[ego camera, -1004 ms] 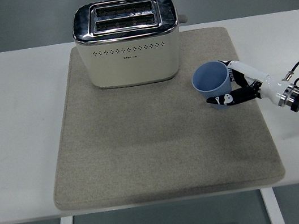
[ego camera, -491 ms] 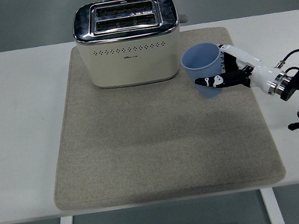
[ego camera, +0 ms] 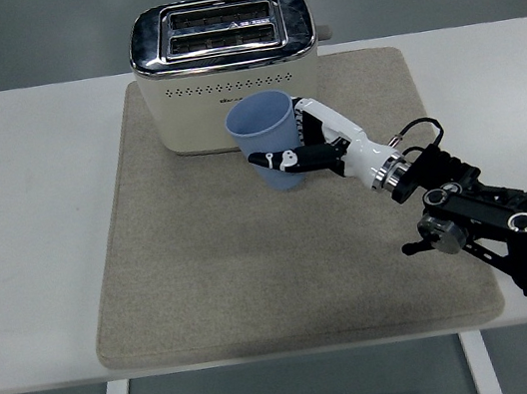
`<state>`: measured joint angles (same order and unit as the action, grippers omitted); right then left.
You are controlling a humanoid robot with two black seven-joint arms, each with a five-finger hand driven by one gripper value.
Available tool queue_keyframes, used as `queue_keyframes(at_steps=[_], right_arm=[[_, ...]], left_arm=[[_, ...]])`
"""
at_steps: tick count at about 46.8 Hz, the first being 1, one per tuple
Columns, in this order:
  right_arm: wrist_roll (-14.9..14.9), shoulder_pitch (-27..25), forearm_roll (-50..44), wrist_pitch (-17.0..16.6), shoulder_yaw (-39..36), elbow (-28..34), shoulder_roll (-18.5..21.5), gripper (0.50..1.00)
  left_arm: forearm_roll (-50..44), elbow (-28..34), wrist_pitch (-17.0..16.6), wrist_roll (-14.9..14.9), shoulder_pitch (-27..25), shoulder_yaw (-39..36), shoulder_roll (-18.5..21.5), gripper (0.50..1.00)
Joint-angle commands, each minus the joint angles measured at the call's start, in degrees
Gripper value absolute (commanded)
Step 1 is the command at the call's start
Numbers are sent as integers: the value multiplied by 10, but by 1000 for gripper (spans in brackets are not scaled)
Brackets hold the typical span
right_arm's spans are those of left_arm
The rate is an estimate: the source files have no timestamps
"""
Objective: Put the water cup in front of the bread machine
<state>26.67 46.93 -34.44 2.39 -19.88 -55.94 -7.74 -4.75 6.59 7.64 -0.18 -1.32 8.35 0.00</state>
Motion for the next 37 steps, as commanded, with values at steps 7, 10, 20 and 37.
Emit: queue_keyframes(at_steps=[7,10,20,37], right_arm=[[36,0,0,15,-1,67,60,500],[44,0,0,18,0,82,72,500],[44,0,1,18,0,80,72,500],[44,0,-5,18,5,80,73,500]], left_arm=[[0,0,0,0,0,0,0,1000],[0,0,0,0,0,0,0,1000],[0,0,0,0,-1,0,0,1000],[0,0,0,0,0,0,0,1000]])
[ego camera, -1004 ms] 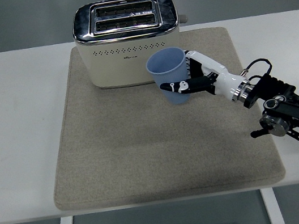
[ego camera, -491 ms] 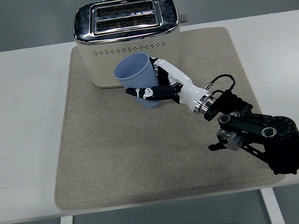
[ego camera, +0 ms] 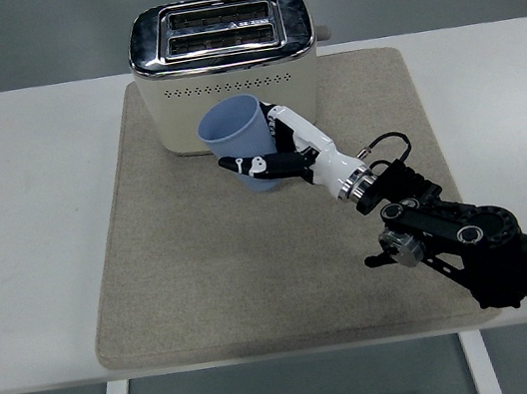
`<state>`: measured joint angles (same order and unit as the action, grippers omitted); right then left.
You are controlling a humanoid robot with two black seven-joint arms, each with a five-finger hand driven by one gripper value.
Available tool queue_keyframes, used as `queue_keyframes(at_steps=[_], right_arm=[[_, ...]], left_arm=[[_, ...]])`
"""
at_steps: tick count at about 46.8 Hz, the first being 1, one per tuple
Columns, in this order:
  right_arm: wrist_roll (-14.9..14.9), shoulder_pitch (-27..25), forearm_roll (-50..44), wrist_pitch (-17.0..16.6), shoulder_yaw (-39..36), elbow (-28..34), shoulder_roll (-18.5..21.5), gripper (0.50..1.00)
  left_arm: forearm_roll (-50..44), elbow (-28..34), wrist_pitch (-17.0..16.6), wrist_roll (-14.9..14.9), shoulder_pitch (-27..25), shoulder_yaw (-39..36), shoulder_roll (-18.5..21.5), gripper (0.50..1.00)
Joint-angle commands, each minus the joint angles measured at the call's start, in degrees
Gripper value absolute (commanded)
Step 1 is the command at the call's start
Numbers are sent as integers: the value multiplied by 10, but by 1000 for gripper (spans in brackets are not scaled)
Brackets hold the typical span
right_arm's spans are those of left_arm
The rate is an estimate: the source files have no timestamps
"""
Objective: Put the water cup in front of the bread machine
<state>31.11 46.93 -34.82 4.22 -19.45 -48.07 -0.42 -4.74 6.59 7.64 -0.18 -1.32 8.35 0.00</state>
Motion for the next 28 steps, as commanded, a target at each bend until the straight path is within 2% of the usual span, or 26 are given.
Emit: queue_keyframes(at_steps=[1,28], right_arm=[[1,0,-1,0,1,1,0,500],[0,1,-1,1,0,0,-4,507]], left_arm=[[0,0,0,0,0,0,0,1000],[0,0,0,0,0,0,0,1000]])
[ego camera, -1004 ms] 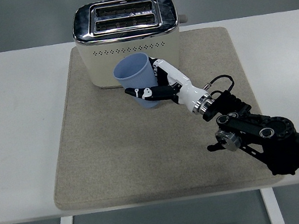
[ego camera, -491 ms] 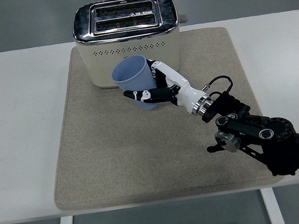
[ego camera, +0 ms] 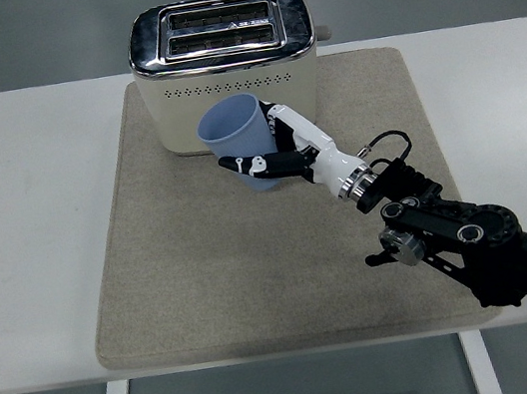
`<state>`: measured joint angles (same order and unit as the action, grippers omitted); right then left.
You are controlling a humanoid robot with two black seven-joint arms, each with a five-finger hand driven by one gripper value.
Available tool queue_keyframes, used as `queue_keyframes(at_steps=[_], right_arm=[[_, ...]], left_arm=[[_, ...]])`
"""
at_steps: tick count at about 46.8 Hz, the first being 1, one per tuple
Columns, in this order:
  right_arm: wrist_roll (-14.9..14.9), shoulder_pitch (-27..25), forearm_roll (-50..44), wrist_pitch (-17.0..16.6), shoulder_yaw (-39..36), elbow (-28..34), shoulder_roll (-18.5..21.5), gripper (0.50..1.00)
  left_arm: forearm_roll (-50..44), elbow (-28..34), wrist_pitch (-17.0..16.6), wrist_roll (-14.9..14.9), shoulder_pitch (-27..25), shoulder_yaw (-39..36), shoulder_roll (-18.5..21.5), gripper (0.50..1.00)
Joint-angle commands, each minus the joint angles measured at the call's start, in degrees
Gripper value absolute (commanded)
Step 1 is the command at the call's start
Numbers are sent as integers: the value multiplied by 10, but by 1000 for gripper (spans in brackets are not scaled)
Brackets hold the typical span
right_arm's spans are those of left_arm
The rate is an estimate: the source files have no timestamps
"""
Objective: Put the water cup in front of the bread machine
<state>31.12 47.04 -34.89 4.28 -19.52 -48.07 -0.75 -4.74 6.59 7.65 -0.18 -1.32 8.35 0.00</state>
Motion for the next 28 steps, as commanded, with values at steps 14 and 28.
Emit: queue_keyframes(at_steps=[14,28], right_arm=[[0,3,-1,11,2,2,4,507],[0,2,-1,12,8,5,7,572]], left_arm=[[0,0,0,0,0,0,0,1000],[0,0,0,0,0,0,0,1000]])
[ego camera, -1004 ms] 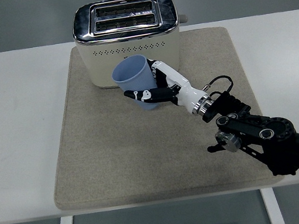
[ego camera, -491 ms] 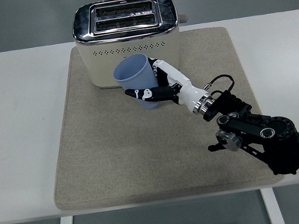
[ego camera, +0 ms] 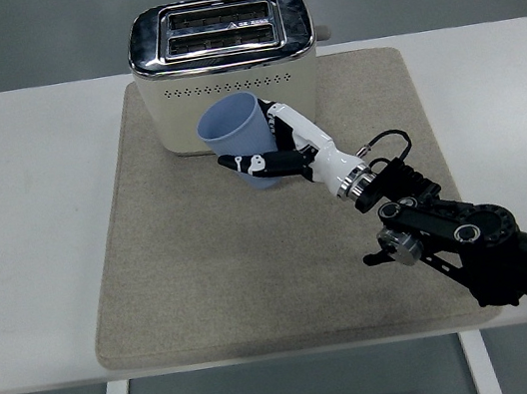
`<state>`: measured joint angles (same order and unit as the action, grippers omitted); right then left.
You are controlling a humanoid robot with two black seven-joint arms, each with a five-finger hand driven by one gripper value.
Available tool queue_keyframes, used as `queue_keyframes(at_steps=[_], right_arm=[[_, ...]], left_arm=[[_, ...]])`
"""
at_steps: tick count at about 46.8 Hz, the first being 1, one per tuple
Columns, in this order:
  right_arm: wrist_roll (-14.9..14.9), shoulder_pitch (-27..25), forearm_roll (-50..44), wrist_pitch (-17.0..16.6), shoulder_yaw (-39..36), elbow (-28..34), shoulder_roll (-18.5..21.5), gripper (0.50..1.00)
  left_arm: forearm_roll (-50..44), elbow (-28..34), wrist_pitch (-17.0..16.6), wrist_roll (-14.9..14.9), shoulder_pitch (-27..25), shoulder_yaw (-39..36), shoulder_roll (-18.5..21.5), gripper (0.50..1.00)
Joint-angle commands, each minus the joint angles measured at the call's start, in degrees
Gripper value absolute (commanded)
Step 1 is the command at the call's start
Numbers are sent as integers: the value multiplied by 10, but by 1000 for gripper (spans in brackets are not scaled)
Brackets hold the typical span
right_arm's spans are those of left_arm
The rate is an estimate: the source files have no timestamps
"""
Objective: Put the water cup in front of the bread machine
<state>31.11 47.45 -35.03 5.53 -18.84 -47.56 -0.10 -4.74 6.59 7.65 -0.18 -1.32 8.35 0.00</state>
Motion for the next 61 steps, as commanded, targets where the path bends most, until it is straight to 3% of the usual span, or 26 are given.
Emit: queue_keyframes(at_steps=[1,4,11,13,47,61], right_arm=[[0,-3,1,-1,1,0,0,594],[0,-3,1,-3,2,0,0,702],[0,-4,1,-5,2,0,0,860],[0,-4,1,-6,2,0,0,878],[0,-5,0,-5,21,2,-3,901],[0,-1,1,-6,18,2,-27,907]], left_arm=[[0,0,0,0,-1,0,0,1000],[0,0,0,0,-1,0,0,1000],[0,0,0,0,-1,0,0,1000],[0,0,0,0,0,0,0,1000],[0,0,0,0,0,0,0,1000],[0,0,0,0,0,0,0,1000]])
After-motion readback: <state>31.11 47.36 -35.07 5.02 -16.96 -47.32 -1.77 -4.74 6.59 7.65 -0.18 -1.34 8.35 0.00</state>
